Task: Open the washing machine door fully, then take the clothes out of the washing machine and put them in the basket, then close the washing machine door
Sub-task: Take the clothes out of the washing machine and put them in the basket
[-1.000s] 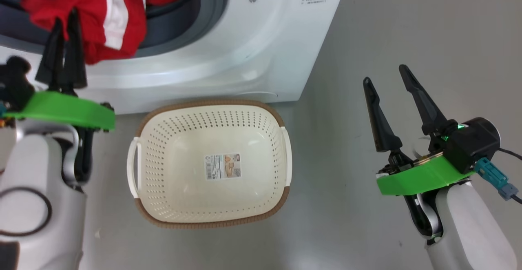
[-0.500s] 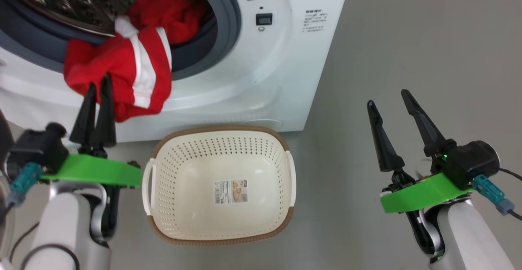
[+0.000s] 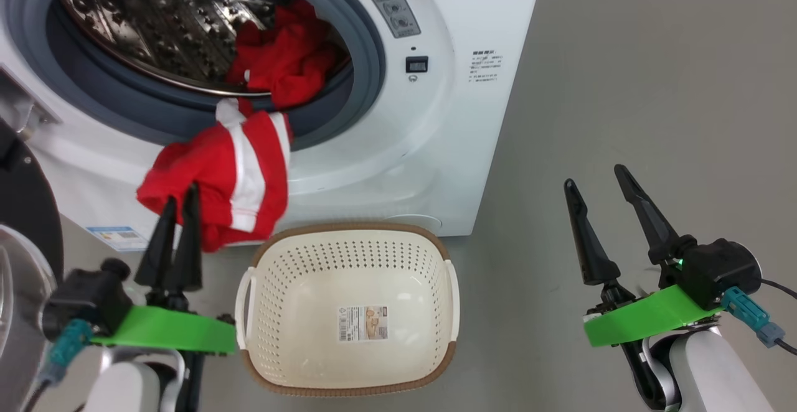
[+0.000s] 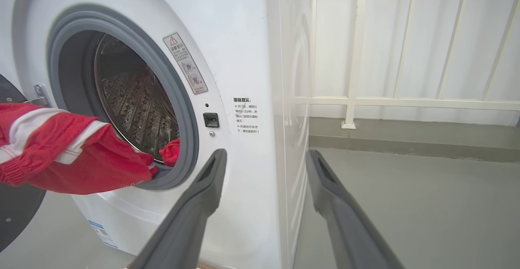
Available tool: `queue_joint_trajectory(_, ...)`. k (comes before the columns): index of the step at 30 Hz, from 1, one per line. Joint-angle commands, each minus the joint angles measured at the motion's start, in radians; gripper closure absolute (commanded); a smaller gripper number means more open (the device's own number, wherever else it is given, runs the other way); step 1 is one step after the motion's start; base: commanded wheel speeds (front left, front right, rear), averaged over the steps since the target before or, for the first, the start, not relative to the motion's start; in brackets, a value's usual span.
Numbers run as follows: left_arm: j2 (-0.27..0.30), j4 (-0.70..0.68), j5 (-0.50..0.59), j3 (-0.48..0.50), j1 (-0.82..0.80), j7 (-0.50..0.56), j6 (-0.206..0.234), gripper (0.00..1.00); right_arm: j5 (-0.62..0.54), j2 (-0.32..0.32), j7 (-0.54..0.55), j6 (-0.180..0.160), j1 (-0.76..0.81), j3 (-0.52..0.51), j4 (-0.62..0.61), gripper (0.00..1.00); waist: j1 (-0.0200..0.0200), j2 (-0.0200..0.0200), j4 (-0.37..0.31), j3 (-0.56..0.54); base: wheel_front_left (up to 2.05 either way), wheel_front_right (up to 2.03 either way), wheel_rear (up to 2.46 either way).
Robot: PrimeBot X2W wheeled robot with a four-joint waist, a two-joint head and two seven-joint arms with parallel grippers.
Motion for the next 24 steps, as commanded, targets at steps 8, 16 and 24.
queue_joint_trajectory(8, 0.000, 0.033, -0.030, -0.018, 0.022, 0.013, -0.009, 1.00, 0.006, 0.002, -0.006, 0.006, 0.013, 0.030, -0.028, 0.00, 0.0000, -0.0001, -0.011, -0.002, 0.00, 0.00, 0.00)
queue_joint_trajectory(16, -0.018, 0.235, -0.083, -0.077, -0.037, 0.006, -0.019, 1.00, 0.008, 0.002, -0.006, 0.006, -0.008, 0.039, -0.031, 0.00, 0.0000, -0.0001, -0.036, 0.047, 0.00, 0.00, 0.00)
queue_joint_trajectory(24, -0.030, 0.476, -0.149, -0.116, -0.130, -0.004, -0.023, 1.00, 0.018, 0.002, -0.006, 0.006, -0.037, 0.045, -0.032, 0.00, 0.0000, -0.0001, -0.065, 0.112, 0.00, 0.00, 0.00)
